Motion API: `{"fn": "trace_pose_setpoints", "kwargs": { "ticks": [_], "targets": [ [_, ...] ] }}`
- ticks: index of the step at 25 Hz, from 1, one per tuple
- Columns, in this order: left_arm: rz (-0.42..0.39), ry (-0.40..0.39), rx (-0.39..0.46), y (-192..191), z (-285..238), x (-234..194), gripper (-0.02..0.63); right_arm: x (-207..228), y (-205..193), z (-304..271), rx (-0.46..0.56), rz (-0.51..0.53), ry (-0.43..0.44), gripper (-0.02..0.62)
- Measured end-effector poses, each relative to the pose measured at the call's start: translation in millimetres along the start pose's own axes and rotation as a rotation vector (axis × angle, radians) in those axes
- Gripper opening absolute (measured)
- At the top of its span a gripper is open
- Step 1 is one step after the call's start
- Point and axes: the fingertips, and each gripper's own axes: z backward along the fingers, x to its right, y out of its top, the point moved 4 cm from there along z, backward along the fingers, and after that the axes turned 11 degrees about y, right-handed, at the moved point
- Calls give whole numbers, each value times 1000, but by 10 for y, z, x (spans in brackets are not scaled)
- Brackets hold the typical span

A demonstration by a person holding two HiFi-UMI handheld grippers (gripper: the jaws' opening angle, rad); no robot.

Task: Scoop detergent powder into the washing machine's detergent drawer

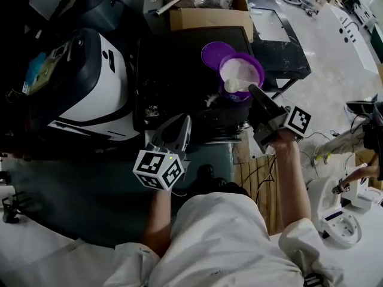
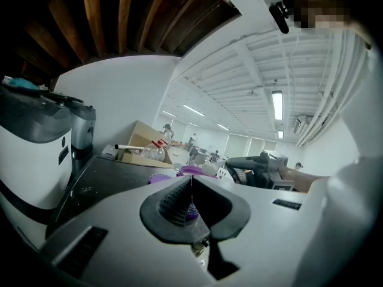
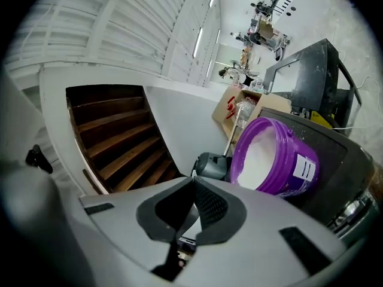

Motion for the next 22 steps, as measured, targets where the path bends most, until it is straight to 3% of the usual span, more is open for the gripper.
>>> {"fn": "trace_pose_setpoints", "kwargs": {
  "ticks": [22],
  "targets": [
    [47, 280, 60, -219, 1086, 53, 20, -372, -861, 52, -251, -95, 154, 8]
  ]
}}
